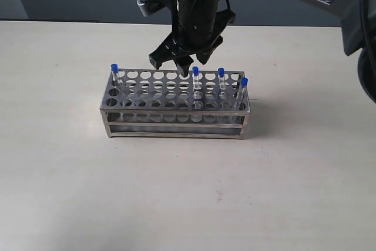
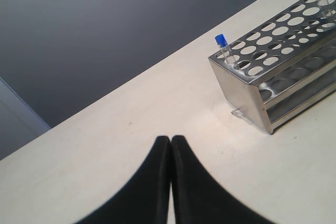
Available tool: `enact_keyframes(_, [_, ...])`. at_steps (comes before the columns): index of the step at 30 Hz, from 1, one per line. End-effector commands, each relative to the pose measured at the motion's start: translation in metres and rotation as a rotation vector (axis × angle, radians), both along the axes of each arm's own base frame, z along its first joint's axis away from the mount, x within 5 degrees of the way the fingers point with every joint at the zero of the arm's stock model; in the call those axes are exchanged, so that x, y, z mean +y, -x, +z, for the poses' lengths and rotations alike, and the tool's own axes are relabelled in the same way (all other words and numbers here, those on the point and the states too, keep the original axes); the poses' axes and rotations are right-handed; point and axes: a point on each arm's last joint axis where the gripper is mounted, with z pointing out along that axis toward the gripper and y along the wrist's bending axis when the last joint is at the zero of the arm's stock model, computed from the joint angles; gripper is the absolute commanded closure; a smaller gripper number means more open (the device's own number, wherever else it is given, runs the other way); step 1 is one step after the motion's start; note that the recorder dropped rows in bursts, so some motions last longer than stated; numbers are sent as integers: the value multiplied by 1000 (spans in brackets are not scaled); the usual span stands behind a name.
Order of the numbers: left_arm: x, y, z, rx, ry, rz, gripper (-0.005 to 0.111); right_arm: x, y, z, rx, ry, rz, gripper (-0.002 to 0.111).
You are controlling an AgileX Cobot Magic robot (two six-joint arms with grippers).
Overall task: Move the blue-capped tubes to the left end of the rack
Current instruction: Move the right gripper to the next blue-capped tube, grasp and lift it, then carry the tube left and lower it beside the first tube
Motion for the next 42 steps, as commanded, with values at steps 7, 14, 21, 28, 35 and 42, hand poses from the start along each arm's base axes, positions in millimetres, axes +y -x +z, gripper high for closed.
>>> enact_keyframes(7, [-1,0,2,-5,8,-6,106,-1,-6,-17,3,48,-1,61])
enact_keyframes(14, [-1,0,2,-5,8,-6,106,1,-8,-33,25,74,0,80])
enact_keyframes(21, [-1,0,2,-7,6,-7,106,-1,-7,-21,6,57,0,108])
enact_keyframes(28, [-1,0,2,-7,6,-7,106,-1,8,22,-59,-12,21,108])
enact_keyframes(35, [-1,0,2,-7,6,-7,106,-2,26,62,-115,-79,49,108])
enact_keyframes(42, [-1,0,2,-7,6,-7,106,14,54,79,-96,-153,177,108])
